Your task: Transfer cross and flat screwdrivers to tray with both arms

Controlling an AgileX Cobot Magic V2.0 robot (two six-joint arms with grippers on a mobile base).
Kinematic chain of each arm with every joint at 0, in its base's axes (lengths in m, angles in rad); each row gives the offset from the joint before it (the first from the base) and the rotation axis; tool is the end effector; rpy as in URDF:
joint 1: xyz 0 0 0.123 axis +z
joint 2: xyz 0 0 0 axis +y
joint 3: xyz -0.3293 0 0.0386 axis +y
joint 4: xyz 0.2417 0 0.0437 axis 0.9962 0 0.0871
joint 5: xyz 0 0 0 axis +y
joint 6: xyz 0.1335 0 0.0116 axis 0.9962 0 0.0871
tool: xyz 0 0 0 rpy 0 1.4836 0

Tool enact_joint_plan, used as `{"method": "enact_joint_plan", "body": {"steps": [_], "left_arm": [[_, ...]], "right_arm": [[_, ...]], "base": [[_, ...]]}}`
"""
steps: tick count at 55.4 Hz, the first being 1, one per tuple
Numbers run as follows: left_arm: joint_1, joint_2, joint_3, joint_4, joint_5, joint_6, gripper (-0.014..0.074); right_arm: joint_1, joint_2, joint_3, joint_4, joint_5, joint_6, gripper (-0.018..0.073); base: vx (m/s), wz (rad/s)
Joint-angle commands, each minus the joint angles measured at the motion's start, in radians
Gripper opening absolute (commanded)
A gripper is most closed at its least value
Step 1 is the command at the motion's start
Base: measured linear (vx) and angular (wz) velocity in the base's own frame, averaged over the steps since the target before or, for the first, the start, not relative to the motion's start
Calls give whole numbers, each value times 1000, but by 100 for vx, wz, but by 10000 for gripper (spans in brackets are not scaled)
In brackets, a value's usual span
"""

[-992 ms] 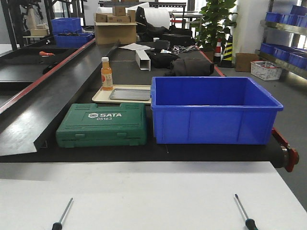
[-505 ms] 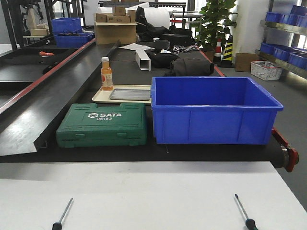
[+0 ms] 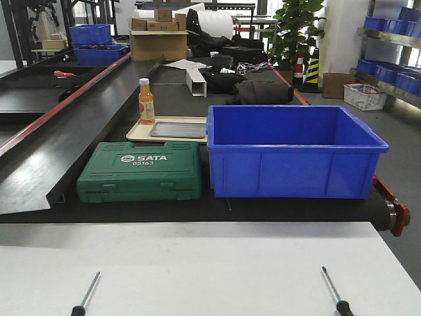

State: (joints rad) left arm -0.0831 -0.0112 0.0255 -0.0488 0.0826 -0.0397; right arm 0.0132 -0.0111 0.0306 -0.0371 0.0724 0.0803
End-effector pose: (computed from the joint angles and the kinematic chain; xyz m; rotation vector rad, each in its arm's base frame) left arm 0.0464 -0.0044 0.1968 -0.0010 1.5821 -0.1373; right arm 0.0468 0.0003 0.1962 0.0258 1.5754 0.0422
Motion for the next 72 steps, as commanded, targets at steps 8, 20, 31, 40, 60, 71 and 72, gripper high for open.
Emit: {"method": "enact_joint_plan", "body": {"steps": [8, 20, 31, 40, 60, 71, 72], "left_arm": [[2, -4, -39, -2, -249, -10, -3], [2, 50, -220, -2, -159, -10, 15], [2, 275, -371, -2, -52, -3, 86], [2, 435, -373, -2, -73, 0, 204], [2, 765, -398, -17, -97, -34, 433], [2, 1024, -641, -17, 144, 40, 455], [2, 1045, -660, -18, 158, 48, 455]], "right_arm": [[-6, -5, 0, -5, -364, 2, -8], [-6, 112, -269, -4, 25, 47, -3], [-6, 325, -400, -14, 118, 35, 35], [-6, 500, -400, -27, 147, 34, 161], [-6, 775, -400, -27, 126, 74, 503], [-6, 831, -400, -27, 146, 74, 502], [-6, 833, -400, -27, 146, 74, 502]], "base": [[0, 0], [0, 0], [0, 0], [0, 0], [0, 0], [0, 0], [0, 0]]}}
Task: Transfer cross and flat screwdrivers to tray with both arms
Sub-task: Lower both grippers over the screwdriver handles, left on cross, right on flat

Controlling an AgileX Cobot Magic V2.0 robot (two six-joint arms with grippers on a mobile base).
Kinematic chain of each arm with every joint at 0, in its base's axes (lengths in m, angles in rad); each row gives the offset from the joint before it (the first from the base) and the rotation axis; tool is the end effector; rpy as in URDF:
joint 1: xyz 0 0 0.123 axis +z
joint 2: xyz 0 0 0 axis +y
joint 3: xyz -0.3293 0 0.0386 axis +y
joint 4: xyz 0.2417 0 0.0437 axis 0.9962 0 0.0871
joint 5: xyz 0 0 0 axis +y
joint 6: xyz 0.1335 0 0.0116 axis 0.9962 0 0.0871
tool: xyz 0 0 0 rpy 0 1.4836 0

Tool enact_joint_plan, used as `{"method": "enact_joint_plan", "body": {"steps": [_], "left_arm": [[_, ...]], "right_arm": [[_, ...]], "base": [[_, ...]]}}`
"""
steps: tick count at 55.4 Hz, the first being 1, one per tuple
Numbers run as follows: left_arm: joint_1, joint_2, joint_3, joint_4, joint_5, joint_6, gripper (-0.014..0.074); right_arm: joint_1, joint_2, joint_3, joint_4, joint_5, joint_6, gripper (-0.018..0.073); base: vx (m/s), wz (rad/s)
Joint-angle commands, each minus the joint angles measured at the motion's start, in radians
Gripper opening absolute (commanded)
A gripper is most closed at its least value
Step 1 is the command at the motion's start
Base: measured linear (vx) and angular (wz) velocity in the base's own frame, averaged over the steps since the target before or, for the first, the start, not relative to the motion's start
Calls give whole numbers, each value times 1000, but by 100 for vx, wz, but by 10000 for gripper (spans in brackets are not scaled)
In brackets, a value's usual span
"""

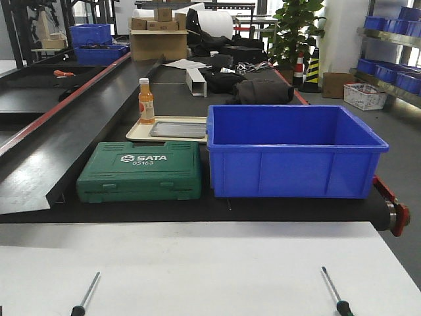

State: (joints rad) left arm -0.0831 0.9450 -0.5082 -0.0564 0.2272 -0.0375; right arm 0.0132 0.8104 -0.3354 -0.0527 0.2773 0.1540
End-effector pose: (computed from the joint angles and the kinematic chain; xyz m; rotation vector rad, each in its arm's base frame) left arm 0.1874 -0.0173 0.2768 -0.0026 2.1494 -0.1158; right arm 0.1414 -0.0001 0.2338 0.1085 2.2332 0.0473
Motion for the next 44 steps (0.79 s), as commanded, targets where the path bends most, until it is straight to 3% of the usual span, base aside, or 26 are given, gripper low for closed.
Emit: {"method": "enact_joint_plan", "body": {"steps": [1, 12, 22, 44], "left_arm": [[2, 119, -156, -10, 34, 62, 455], [2, 387, -397, -33, 215, 169, 455], [2, 629, -571, -131, 373, 274, 455], [2, 955, -833, -138, 455, 250, 455]], "right_arm": [[-6, 14, -34, -11, -59, 1, 502], [-6, 17, -34, -13, -59, 1, 502], [-6, 17, -34, -13, -59, 1, 502], [-6, 17, -34, -19, -78, -1, 502]], "base": [[0, 0], [0, 0], [0, 0], [0, 0]]}}
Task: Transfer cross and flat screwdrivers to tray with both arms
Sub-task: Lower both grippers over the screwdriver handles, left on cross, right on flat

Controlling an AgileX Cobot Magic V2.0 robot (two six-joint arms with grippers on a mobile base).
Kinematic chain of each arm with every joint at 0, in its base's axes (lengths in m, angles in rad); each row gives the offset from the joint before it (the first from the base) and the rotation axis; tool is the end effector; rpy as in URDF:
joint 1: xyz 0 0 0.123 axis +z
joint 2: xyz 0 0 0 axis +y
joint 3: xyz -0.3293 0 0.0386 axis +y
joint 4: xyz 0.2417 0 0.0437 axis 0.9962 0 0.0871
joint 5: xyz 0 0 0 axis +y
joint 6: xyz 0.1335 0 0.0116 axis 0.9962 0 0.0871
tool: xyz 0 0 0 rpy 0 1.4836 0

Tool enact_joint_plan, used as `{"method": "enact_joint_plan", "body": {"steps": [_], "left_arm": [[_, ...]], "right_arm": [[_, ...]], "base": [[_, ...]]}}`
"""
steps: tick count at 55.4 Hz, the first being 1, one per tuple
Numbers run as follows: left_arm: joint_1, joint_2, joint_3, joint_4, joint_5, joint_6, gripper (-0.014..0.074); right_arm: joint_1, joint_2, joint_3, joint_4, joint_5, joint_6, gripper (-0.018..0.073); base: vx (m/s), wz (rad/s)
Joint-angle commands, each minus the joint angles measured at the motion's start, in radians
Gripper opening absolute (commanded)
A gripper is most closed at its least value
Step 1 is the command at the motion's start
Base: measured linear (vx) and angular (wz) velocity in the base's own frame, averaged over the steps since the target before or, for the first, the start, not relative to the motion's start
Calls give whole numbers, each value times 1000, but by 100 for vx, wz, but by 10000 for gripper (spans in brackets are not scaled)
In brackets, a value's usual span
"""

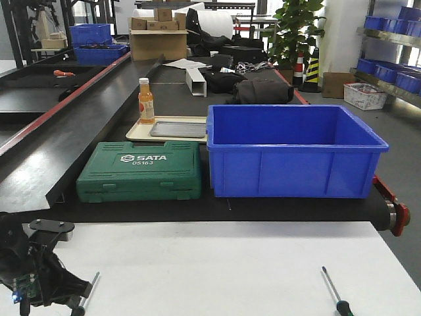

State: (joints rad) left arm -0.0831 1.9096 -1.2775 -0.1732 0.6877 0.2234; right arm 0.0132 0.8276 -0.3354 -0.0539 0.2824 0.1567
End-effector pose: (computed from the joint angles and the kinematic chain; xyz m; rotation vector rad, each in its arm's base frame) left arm 0.4091 -0.0488 0.1879 0.2666 2.7793 -0.1517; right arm 0.1428 -0.0001 0.2308 0.1115 2.2554 0.0461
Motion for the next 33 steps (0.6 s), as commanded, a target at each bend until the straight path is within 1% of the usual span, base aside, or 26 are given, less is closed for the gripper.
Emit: {"method": "enact_joint_plan", "body": {"steps": [1, 11, 21, 27, 33], "left_arm": [[2, 2, -73, -19, 0, -11, 455], [2, 81, -143, -8, 33, -8, 455], [2, 137, -164, -8, 41, -8, 455], [2, 157, -164, -8, 46, -8, 455], [2, 166, -164, -8, 48, -8, 455]], "right_arm": [[-6, 0, -34, -18, -89, -4, 502], [-6, 0, -34, -20, -134, -4, 502], [-6, 0, -34, -12, -136, -2, 502], [-6, 11, -39, -9, -92, 4, 502], [-6, 55, -85, -9, 5, 4, 502]], "base": [[0, 0], [0, 0], [0, 0], [0, 0], [0, 0]]}}
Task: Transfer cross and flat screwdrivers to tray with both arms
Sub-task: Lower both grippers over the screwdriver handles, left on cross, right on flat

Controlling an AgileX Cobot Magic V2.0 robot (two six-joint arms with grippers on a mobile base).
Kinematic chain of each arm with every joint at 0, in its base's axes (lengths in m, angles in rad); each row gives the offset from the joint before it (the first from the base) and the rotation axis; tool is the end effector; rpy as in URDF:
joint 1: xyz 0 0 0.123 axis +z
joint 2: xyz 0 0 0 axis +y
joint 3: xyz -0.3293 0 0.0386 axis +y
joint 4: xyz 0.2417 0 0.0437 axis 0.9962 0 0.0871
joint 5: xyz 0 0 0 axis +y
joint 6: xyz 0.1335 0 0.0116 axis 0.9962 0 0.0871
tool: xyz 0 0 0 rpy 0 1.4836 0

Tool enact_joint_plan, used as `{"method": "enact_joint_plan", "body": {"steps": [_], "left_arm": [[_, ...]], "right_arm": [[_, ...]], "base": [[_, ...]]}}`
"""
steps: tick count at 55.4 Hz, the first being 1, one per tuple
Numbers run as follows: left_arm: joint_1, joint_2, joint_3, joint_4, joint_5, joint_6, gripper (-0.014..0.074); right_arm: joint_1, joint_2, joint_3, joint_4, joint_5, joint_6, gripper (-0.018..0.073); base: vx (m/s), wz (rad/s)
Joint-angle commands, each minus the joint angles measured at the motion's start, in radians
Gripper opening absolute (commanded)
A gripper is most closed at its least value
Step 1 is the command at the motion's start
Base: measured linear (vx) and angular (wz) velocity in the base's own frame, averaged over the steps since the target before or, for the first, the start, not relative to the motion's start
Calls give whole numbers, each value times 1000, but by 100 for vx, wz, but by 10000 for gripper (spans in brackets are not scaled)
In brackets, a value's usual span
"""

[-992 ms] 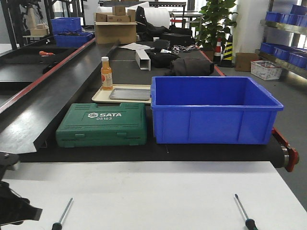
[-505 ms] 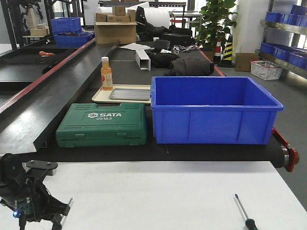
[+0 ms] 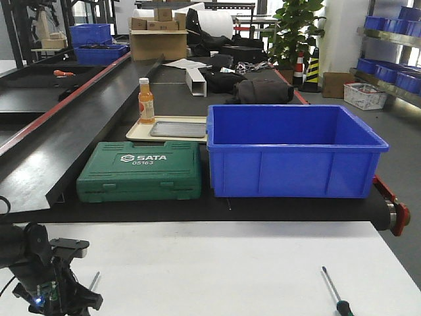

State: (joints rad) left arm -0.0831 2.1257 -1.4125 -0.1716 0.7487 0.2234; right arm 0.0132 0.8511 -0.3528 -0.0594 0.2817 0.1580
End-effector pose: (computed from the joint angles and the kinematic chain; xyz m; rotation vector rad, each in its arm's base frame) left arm 0.4417 -0.0524 0.1271 0.2813 2.9193 -0.1689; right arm 0.1483 -0.0003 0.2334 0.1080 2.2608 0.0420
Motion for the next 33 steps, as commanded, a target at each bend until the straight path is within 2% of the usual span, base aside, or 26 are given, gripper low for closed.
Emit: {"method": "enact_joint_plan", "body": {"steps": [1, 15, 33], "left_arm": [[2, -49, -29, -10, -14, -7, 455], [2, -24, -29, -11, -13, 27, 455], [2, -4, -29, -26, 27, 26, 443]], "right_arm": [[-6, 41, -78, -3, 21, 3, 502], [-6, 286, -343, -8, 209, -8, 502], [-6, 722, -674, -12, 262, -72, 502]], "base": [[0, 0], [0, 0], [0, 0]]}}
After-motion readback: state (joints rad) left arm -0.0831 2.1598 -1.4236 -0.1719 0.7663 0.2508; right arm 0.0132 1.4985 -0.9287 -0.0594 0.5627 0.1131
